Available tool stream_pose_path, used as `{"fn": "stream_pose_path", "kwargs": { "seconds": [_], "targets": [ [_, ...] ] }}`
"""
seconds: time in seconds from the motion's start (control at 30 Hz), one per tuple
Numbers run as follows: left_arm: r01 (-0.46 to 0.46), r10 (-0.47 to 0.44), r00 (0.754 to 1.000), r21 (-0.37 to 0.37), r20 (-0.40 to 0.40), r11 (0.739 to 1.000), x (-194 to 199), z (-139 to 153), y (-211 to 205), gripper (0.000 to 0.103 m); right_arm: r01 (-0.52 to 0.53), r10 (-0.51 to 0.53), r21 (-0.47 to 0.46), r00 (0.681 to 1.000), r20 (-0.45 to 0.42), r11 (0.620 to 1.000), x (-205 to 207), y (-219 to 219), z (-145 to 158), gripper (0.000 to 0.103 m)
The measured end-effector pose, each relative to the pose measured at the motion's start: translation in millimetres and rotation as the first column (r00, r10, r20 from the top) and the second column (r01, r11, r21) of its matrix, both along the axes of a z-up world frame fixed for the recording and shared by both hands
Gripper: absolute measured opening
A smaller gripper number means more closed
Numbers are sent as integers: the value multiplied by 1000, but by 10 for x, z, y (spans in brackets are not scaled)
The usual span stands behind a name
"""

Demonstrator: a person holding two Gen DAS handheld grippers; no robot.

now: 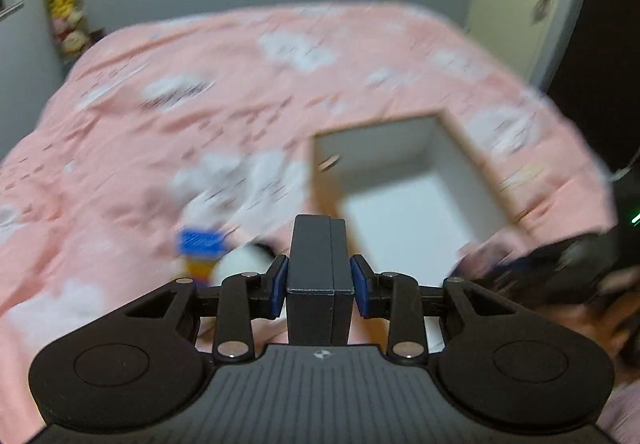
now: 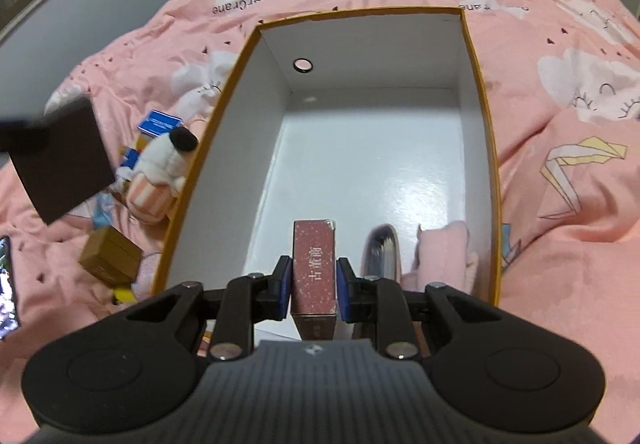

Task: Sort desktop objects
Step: 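Release the maroon box into the orange box while the left gripper carries the black box over, then set the black box upright beside the maroon box and open the left gripper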

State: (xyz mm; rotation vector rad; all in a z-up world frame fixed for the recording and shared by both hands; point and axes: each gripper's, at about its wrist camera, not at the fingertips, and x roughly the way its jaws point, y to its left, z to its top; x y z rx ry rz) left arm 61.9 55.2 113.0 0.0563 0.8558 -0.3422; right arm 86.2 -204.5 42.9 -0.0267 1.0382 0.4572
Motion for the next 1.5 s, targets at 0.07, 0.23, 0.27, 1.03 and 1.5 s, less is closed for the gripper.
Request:
{"fn": "stream_pose_path", "kwargs": {
  "seconds": [0.07, 0.23, 0.27, 1.03, 1.5],
  "targets": [
    [30, -29, 999, -68, 16, 997, 42, -46, -172, 38, 13, -12, -21, 1000, 6, 1000, -2, 4, -16, 24],
    [45, -60, 993, -146, -104, 988, 211, -421, -554, 38, 62, -61, -37, 998, 24, 997, -1, -48, -75, 24],
    [35, -56, 989, -158, -133, 987, 222, -490, -588, 38, 68, -66, -42, 997, 32, 997, -6, -58, -85, 24],
    [-53, 29, 980, -118, -195, 992, 145, -1354, -1079, 38, 134, -101, 235, 984, -145, 963, 68, -478, -109, 28],
    [31, -117, 882, -191, -456, 981, 393, -1503, -996, 48, 178, -179, 310, 984, -25, 934, 89, -827, 160, 40]
  ]
}}
